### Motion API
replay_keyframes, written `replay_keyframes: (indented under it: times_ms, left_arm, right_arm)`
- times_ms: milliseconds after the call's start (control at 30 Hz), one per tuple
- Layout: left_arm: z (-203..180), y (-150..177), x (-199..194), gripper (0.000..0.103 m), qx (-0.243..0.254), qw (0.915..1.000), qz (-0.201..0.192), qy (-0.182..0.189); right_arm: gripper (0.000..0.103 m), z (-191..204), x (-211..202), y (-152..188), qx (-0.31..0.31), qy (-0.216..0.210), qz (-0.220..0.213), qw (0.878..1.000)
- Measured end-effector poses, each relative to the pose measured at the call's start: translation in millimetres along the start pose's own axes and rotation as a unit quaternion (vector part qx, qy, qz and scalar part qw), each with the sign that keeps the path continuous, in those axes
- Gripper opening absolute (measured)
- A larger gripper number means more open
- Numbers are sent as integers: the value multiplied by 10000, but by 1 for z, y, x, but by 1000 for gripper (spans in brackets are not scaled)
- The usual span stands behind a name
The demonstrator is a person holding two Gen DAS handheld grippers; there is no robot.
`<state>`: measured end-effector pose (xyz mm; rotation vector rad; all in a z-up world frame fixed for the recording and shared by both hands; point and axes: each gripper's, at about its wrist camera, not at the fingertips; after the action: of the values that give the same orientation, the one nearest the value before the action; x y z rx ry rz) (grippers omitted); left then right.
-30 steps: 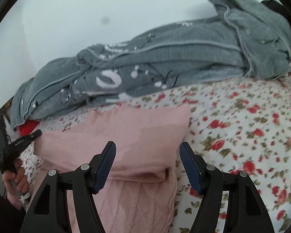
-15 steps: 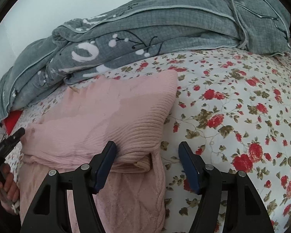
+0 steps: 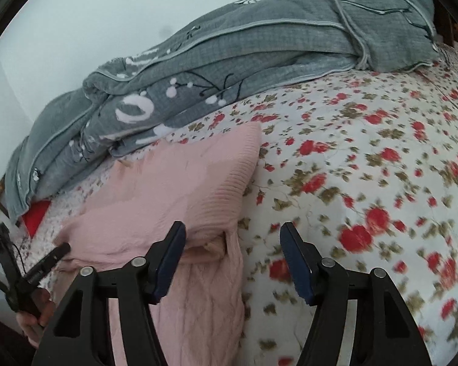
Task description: Fold small clothes
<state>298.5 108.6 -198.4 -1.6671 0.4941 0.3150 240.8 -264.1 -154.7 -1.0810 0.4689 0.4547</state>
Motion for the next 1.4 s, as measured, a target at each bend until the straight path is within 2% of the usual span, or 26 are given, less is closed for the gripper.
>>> replay_keyframes:
  times_ms: [167, 233, 300, 433, 600, 800, 1033, 1167, 1233, 1400]
  left_arm:
    - [5, 13, -20, 73, -125, 9999, 6, -110]
    - [6, 18, -33, 66, -146, 9996, -63, -248]
    - [6, 27, -50, 66, -152, 9999, -62, -45]
    - [-4, 50, -85, 66, 34, 9998, -84, 181]
    - [-10, 77, -127, 67, 116, 9991, -121, 395]
    - [9, 99, -168, 67, -544, 9960, -119, 704]
    - [2, 132, -201, 66, -600, 9954, 27, 741]
    - [-2, 148, -207, 66, -622, 9956, 164, 677]
    - [-5, 151, -205, 59, -626, 9955, 216, 680]
    - [-18, 155, -200, 45, -388, 9971, 313, 567]
  right_arm:
    - [63, 13, -46, 7, -390, -49, -539, 9978]
    - [63, 20, -57, 11, -627, 106, -726, 9953]
    - [61, 25, -64, 22, -833, 181, -549, 9948]
    - [61, 17, -81, 51, -680, 118, -274, 9972]
    - [61, 14, -114, 74, -511, 19, -327, 9982]
    - [61, 2, -166, 108, -447, -57, -488, 9978]
    - [60, 10, -200, 138, -714, -228, -547, 9957]
    - [48, 17, -200, 149, -834, -314, -403, 9952]
    - [38, 20, -195, 153, -888, -287, -243, 9953]
    - [39, 27, -185, 160, -1063, -241, -50, 9940]
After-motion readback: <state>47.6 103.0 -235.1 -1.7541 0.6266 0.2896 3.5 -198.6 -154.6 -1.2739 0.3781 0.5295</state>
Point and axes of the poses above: each gripper's, at about its wrist camera, not at the fingertips, and x roughly the way its jaws point, z to its left, y to its underside, and after that the axes turned 15 degrees about -z, right-handed
